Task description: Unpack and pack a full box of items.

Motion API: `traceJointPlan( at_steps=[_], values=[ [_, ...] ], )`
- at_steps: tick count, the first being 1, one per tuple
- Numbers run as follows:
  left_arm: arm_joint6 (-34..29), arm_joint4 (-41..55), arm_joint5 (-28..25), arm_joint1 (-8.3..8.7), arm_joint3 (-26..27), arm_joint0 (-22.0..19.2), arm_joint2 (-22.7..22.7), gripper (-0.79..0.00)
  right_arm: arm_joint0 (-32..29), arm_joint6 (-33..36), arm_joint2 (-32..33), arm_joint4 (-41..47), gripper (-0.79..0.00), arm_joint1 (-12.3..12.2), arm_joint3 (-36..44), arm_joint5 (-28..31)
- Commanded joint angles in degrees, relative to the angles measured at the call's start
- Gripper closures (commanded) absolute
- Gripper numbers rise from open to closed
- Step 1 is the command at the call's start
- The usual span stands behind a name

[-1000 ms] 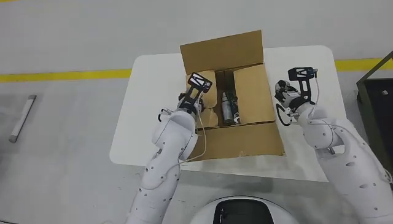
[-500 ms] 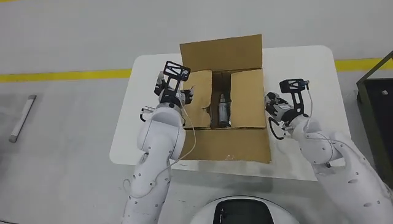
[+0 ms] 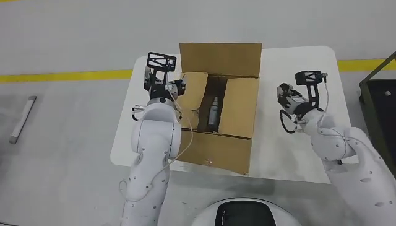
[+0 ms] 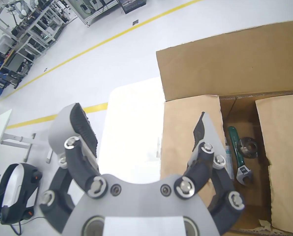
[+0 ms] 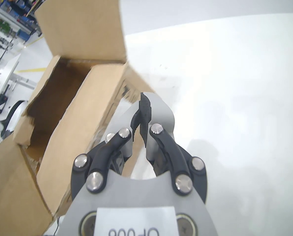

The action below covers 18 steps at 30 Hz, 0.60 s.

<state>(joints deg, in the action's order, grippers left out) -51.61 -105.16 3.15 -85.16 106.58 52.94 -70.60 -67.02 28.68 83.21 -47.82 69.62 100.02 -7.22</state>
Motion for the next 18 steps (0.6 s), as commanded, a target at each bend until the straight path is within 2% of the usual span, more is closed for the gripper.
traceJointPlan(
  at_steps=[1,4,11,18],
  values=[
    [0.0,-0.3,0.1,-0.04,0.0,0.1,-0.1,-0.785,3.7,-0.3,1.0,-0.7,0.0,-0.1,-3.9,0.0],
    [0.0,-0.7,0.2,-0.12,0.2,0.3,-0.2,-0.785,10.5,-0.7,0.0,-1.1,0.0,0.1,-10.8,0.7],
    [0.0,-1.8,1.0,-0.34,0.9,0.6,-0.3,-0.785,24.2,-2.9,-7.8,0.5,0.0,1.7,-27.2,8.1],
    [-0.6,-2.7,1.9,-0.59,1.2,0.7,-0.8,-0.785,32.3,-5.7,-13.2,5.0,0.0,3.5,-39.3,15.4]
  ],
)
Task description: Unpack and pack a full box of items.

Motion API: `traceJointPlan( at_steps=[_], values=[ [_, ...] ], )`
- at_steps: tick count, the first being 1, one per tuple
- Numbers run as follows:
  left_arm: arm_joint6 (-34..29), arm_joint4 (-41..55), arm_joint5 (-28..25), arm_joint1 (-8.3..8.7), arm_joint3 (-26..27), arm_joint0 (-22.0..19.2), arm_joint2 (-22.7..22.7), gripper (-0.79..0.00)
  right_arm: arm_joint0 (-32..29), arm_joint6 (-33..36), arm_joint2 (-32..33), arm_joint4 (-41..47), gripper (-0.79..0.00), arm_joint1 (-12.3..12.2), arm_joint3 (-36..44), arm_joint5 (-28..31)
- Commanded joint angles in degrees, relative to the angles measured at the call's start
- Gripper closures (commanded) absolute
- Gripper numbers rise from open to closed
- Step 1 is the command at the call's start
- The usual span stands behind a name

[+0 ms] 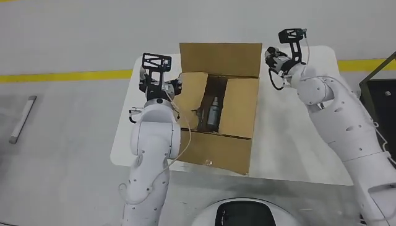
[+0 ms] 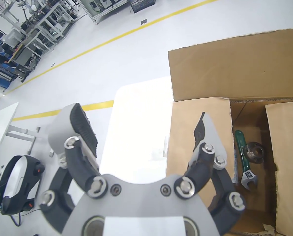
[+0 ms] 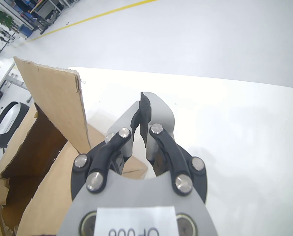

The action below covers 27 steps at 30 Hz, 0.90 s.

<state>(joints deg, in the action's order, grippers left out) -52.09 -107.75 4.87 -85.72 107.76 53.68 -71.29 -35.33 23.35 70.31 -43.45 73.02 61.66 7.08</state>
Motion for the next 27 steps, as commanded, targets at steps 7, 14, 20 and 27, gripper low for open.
traceJointPlan(
  at_steps=[7,14,20,27],
  values=[
    [-1.4,-0.8,1.7,-0.27,-1.2,0.2,-1.2,-0.785,1.3,-1.5,0.0,2.8,0.0,-0.1,-3.0,11.5],
    [-1.5,-1.4,2.2,-0.49,-2.1,0.4,-1.8,-0.785,-2.7,-2.7,2.1,1.9,0.0,-1.2,2.0,18.0],
    [-2.1,-2.4,1.5,-0.55,-2.4,0.5,-2.7,-0.785,-7.8,-2.8,4.8,-2.5,0.0,-2.6,9.1,20.3],
    [-2.4,-3.2,1.2,-0.59,-2.4,1.0,-4.2,-0.785,-11.7,-1.9,6.1,-5.5,0.0,-3.6,15.2,23.8]
  ],
)
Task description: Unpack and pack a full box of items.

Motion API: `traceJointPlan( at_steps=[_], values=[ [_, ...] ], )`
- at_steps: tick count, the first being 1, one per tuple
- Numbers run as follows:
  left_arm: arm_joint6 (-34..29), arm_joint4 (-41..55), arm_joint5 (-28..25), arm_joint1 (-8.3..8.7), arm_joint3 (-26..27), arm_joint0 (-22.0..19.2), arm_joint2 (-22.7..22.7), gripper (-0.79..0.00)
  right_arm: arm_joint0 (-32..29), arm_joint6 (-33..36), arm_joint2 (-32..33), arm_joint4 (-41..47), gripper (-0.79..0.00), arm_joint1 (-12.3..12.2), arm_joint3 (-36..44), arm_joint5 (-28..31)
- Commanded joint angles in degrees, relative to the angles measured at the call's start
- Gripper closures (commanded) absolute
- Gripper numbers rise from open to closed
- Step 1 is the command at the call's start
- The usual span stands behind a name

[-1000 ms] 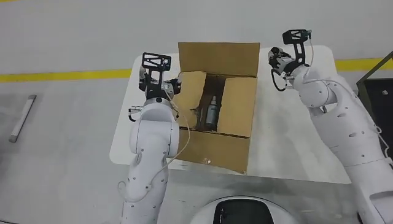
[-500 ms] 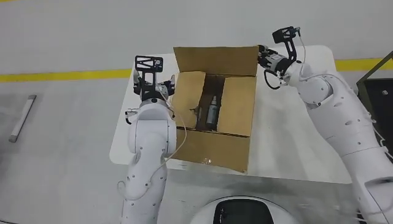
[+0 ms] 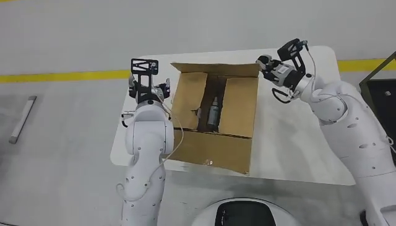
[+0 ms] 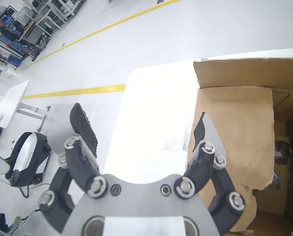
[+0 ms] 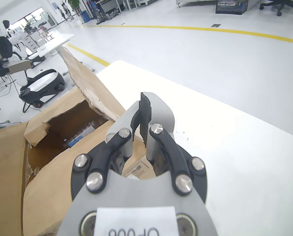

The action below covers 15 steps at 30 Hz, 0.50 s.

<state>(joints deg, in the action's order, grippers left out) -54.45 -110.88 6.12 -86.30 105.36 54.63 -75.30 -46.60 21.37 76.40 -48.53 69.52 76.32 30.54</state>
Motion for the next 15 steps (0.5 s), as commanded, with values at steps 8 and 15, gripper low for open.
traceJointPlan(
  at_steps=[8,15],
  values=[
    [-0.7,-1.0,0.2,-0.07,0.3,0.8,-1.7,-0.785,-4.1,0.0,0.9,-3.5,0.0,-1.0,4.2,3.4],
    [-0.5,-1.2,-2.5,-0.02,1.0,1.4,-2.4,-0.785,-5.4,2.9,0.1,-9.8,0.0,-1.6,6.7,2.6]
  ],
)
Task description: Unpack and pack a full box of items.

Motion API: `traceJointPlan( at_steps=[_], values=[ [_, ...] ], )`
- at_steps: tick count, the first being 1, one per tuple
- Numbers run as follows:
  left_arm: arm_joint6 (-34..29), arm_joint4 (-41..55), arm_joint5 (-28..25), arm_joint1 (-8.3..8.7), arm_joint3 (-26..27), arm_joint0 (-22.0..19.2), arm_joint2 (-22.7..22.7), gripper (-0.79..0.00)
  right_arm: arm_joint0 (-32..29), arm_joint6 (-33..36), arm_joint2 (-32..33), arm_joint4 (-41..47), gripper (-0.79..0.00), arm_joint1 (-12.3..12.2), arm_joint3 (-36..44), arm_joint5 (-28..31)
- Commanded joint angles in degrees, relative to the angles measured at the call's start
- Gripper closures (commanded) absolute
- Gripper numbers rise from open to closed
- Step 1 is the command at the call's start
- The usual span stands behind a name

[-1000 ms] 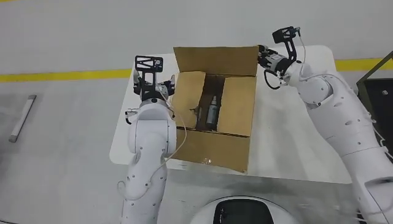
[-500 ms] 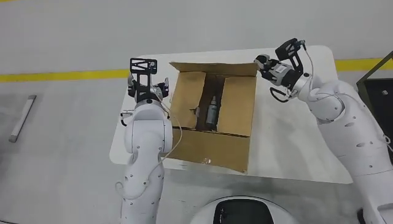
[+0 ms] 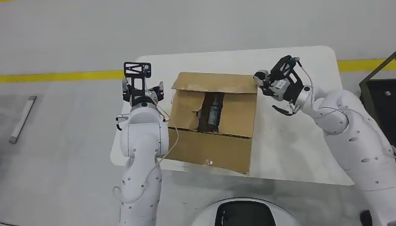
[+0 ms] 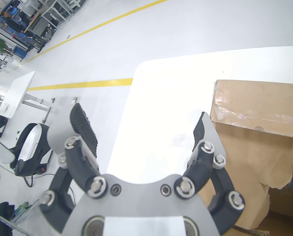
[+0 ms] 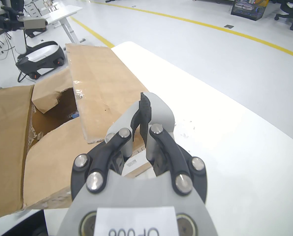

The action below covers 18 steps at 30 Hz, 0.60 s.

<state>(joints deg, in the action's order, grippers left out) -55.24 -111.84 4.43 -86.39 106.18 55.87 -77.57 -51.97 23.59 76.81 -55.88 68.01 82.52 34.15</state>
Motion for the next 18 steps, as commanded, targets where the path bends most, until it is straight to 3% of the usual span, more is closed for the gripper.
traceJointPlan(
  at_steps=[1,8,18],
  values=[
    [0.4,-0.6,-1.5,0.13,0.4,0.6,-0.4,-0.785,-0.2,0.4,-0.7,-4.7,0.0,-0.1,1.2,-1.4],
    [-0.9,1.8,-3.2,0.16,2.4,2.9,-1.7,-0.785,-1.9,-1.0,-1.9,-6.5,0.0,-0.2,2.9,-2.8],
    [0.0,2.1,-2.4,0.0,2.3,2.7,-1.0,-0.785,-2.0,-3.2,-3.7,-6.3,0.0,0.0,1.8,-4.6]
  ],
)
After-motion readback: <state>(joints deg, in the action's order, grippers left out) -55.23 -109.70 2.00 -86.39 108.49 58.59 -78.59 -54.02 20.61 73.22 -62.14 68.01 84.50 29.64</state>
